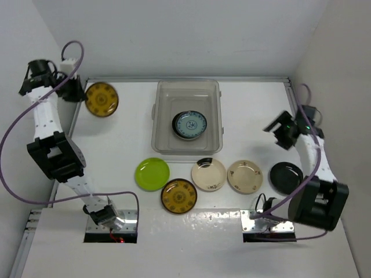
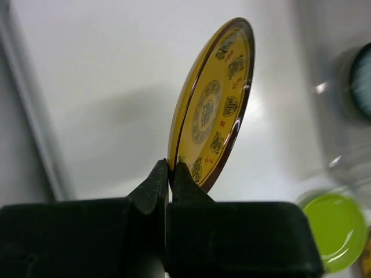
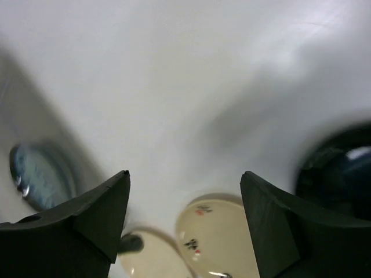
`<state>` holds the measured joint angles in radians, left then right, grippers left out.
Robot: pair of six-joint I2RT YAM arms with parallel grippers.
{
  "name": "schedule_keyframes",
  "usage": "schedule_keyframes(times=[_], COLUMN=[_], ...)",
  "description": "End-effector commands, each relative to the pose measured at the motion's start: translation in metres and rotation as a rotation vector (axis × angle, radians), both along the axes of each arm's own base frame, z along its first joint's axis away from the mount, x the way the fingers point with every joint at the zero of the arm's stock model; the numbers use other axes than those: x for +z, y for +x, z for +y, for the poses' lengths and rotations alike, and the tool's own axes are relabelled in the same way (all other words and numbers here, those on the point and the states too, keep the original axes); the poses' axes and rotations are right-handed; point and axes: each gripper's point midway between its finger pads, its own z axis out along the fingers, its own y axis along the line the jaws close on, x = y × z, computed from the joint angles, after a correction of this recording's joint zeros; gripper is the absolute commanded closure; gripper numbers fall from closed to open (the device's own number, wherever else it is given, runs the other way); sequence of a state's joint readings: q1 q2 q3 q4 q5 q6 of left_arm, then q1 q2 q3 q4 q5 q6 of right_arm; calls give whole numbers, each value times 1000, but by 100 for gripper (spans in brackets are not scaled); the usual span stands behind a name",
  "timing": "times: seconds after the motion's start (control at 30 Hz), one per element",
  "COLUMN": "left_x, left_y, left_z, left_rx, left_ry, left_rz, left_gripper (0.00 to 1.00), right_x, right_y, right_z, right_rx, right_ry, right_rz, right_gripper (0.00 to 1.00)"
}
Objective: Place the plates into the plastic bin on the countertop
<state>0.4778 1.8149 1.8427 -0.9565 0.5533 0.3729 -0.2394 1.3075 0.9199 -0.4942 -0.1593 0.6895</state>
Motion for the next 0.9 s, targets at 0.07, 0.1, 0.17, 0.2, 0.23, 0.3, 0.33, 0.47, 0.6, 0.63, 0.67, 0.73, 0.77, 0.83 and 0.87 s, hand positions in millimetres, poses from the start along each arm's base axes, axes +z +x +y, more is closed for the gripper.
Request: schedule_keyframes(times=[0.07, 0.1, 0.17, 0.2, 0.23, 0.3, 0.33, 0.47, 0.6, 0.63, 0.67, 0.73, 0.77, 0.83, 0.87], left_x=[86, 79, 47, 35, 27, 3, -22, -53, -84, -92, -102, -117, -119, -129, -131], left_y=[40, 44, 53, 55, 60, 61, 66, 72, 73, 69, 69, 65, 67, 68, 67], left_z=[-178, -199, -251, -267, -280, -317, -328, -370, -371, -376, -371, -372, -369, -360, -358], left_rx=[-341, -371, -457, -479, -497, -549, -553, -599, -578, -585, -569, -569, -563, -534, -526], left_ry=[-285, -321, -362, -375, -368, -354, -366, -342, -321, -321, -292, -262, -241, -190, -180], left_rz=[-205, -176, -82, -49, -33, 17, 73, 120, 175, 196, 208, 231, 225, 240, 249], left_gripper=[100, 100, 100, 100, 100, 100, 100, 100, 100, 99, 90, 78, 64, 55, 44], right_x=[-30, -25, -30, -33, -37, -39, -42, -49, -66, -69, -79, -85, -95, -97, -104], right_y=[-90, -104, -129, -145, -153, -173, -183, -199, -207, -208, -211, -209, -211, -204, -205], right_z=[-75, -86, -98, -105, -108, -114, -118, -120, -109, -108, -103, -100, -95, -94, -90], right_rx=[-503, -576, -696, -759, -799, -890, -931, -991, -997, -992, -986, -971, -950, -922, -908], right_ry=[15, -38, -49, -94, -104, -150, -183, -218, -188, -183, -168, -151, -132, -116, -101], right_rz=[95, 74, 96, 111, 130, 163, 162, 154, 189, 198, 230, 234, 261, 244, 270], right_gripper=[20, 16, 13, 11, 10, 7, 7, 7, 6, 6, 6, 3, 3, 3, 3])
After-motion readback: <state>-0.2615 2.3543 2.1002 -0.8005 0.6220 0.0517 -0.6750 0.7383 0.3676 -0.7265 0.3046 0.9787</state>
